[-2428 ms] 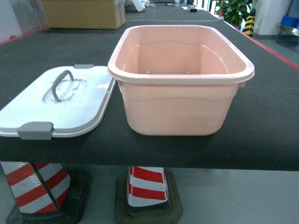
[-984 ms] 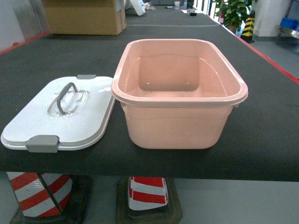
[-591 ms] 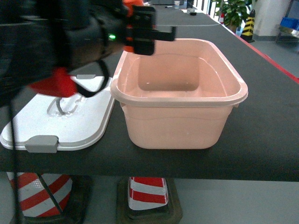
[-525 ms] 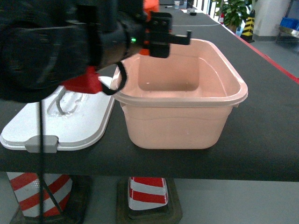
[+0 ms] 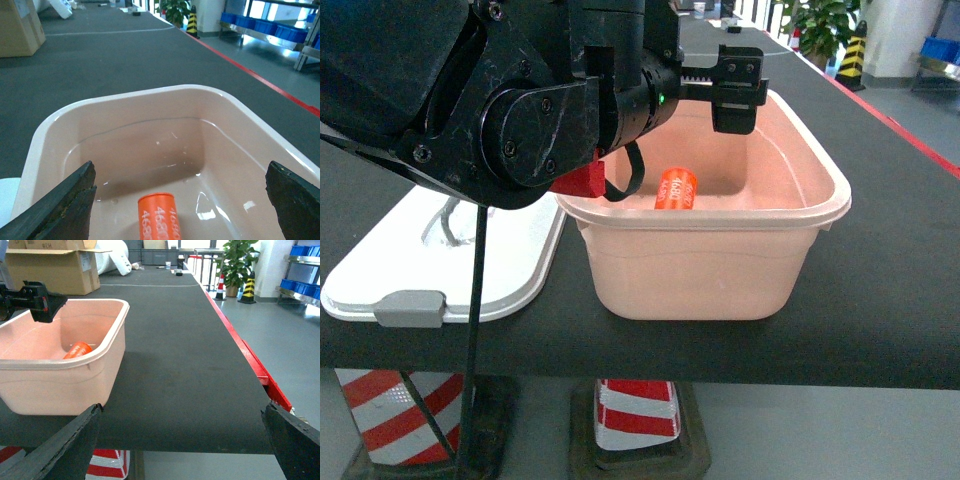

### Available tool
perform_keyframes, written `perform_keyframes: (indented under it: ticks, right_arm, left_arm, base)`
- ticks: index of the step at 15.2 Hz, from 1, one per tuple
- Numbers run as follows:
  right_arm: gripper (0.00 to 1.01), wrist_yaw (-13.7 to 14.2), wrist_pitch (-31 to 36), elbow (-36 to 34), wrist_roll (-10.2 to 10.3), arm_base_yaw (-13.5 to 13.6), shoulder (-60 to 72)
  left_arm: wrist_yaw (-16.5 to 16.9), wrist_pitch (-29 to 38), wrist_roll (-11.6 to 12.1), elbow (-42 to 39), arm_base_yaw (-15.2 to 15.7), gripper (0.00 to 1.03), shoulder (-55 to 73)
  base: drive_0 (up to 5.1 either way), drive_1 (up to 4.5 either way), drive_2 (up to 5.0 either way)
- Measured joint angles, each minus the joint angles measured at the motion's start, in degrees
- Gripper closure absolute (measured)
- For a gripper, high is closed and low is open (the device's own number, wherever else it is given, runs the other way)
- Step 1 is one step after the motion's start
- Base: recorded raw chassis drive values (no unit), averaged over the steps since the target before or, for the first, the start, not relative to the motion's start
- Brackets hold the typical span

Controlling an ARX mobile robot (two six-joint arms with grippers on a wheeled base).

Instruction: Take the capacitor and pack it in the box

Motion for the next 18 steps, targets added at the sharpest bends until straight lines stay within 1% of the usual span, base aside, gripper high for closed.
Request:
perform_keyframes:
  ticks: [1,2,3,5,6,7,8,9,10,11,12,13,14,15,17,18]
  right_arm:
    - [0.03,0.0,0.0,0.0,0.0,0.0,0.0]
    - [0.03,0.0,0.0,0.0,0.0,0.0,0.0]
    - [0.03,0.0,0.0,0.0,0.0,0.0,0.0]
    - [0.03,0.0,0.0,0.0,0.0,0.0,0.0]
    - [0.03,0.0,0.0,0.0,0.0,0.0,0.0]
    - [0.03,0.0,0.0,0.0,0.0,0.0,0.0]
    - [0.03,0.0,0.0,0.0,0.0,0.0,0.0]
    - [0.03,0.0,0.0,0.0,0.0,0.0,0.0]
    - [0.03,0.0,0.0,0.0,0.0,0.0,0.0]
    - [0.03,0.0,0.0,0.0,0.0,0.0,0.0]
    - [0.03,0.0,0.0,0.0,0.0,0.0,0.0]
    - [0.03,0.0,0.0,0.0,0.0,0.0,0.0]
    - [0.03,0.0,0.0,0.0,0.0,0.0,0.0]
    - [0.03,0.0,0.0,0.0,0.0,0.0,0.0]
    - [0.03,0.0,0.0,0.0,0.0,0.0,0.0]
    - [0.03,0.0,0.0,0.0,0.0,0.0,0.0]
  left_arm:
    - [-1.1,4.7,0.0,-2.0,0.6,0.05,-0.7]
    - [-0.9,7.8,0.0,-7.8,2.3,0.05,-4.7]
    - [-1.0,9.5,0.0,-12.1,5.3,0.05,-8.9]
    - [-0.5,11.6,0.0,-17.4,12.9,0.05,-14.7]
    - [-0.5,11.8,0.0,-19.3,17.6,0.05,-15.3]
    - [0.3,11.3,0.0,-20.4,21.3,0.05,-13.9]
    - [1.7,9.9,0.0,-20.2,23.7,0.05,-10.3]
    - [3.0,8.7,-0.1,-18.4,24.8,0.05,-4.5]
    - [4.0,7.1,-0.1,-15.8,25.1,0.05,-0.9]
    - [3.9,4.7,0.0,-11.0,25.5,0.05,4.3]
    - [4.2,-0.9,-0.1,-2.2,26.4,0.05,12.3]
    - [5.1,-2.8,0.0,-0.3,26.6,0.35,14.6]
    - [5.0,-2.8,-0.1,-0.3,26.5,0.43,14.6]
    - [5.0,-2.8,-0.1,-0.3,26.4,0.56,14.6]
    - [4.9,-2.2,-0.1,-0.6,26.4,0.74,14.4]
    - [4.7,-2.1,-0.1,-0.9,26.4,0.81,14.2]
  base:
    - [0.0,0.0,0.0]
    - [0.0,0.0,0.0]
    - [0.0,0.0,0.0]
    - [0.0,0.0,0.0]
    - [0.0,0.0,0.0]
    - [0.0,0.0,0.0]
    - [0.0,0.0,0.0]
    - [0.0,0.0,0.0]
    - [0.0,0.0,0.0]
    - [0.0,0.0,0.0]
    - [0.0,0.0,0.0]
    - [0.0,0.0,0.0]
    - [0.0,0.0,0.0]
    - [0.0,0.0,0.0]
    - [0.0,0.0,0.0]
    - [0.0,0.0,0.0]
